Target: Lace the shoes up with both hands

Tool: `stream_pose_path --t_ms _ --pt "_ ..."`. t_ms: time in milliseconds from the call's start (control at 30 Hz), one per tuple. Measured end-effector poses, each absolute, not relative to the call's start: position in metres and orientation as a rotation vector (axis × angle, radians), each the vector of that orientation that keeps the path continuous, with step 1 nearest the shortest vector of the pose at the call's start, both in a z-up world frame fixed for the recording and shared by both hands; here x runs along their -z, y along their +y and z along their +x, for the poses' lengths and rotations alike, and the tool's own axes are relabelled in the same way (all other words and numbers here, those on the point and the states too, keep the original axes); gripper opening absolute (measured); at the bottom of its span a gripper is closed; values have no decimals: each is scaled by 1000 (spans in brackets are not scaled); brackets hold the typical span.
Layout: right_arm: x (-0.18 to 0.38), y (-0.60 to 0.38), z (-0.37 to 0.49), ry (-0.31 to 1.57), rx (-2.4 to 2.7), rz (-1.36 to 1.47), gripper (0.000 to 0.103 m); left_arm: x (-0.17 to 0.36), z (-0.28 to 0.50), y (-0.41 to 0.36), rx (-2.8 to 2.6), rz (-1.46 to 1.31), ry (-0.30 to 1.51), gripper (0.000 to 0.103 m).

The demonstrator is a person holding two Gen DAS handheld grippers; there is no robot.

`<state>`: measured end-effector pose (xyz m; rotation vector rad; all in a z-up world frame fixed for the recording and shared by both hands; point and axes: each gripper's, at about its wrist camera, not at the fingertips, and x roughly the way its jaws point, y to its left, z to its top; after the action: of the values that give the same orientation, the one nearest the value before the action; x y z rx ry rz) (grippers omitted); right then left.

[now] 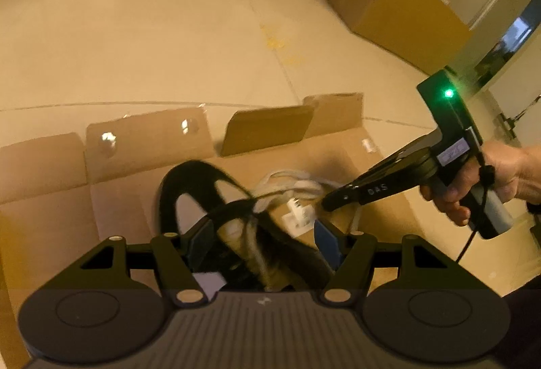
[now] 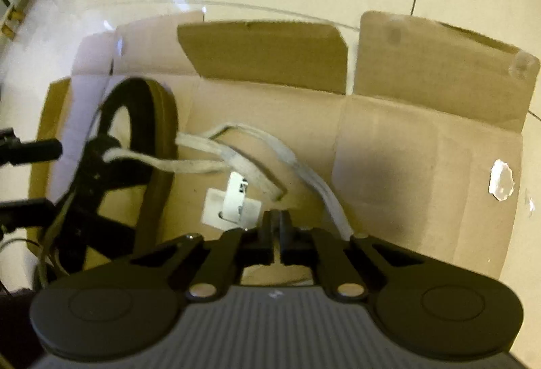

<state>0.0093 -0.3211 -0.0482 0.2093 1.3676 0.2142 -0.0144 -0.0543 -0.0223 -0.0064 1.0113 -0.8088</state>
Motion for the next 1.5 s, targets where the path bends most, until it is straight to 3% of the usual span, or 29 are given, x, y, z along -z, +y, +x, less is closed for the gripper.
stream_pose_path --t_ms 133,200,300,433,500,567,833,900,1033,1500 --pt "19 -330 11 1324 -217 378 2 23 -18 -73 886 -33 992 56" --pt "6 -332 12 1299 -226 451 2 25 -20 -85 913 -49 973 39" --pt "-15 -331 11 1251 -249 571 2 27 -21 -95 919 -121 941 31" --pt "-26 -317 13 1242 -285 665 2 25 -17 -99 891 -144 925 28" --pt "-28 -312 14 1241 -297 678 2 23 -15 -97 885 -154 926 12" --pt "-31 -310 13 1235 -301 680 2 22 -14 -98 891 -140 928 4" --pt "-33 -316 10 1237 -310 691 3 21 -12 -94 901 -113 955 3" --pt "-31 -316 11 1239 -320 693 15 16 -14 -93 904 -47 925 3" --pt "-37 -317 11 1218 -320 640 17 -1 -7 -80 863 70 848 3" --pt "-22 -298 14 1242 -313 520 33 -139 55 11 481 280 447 3"
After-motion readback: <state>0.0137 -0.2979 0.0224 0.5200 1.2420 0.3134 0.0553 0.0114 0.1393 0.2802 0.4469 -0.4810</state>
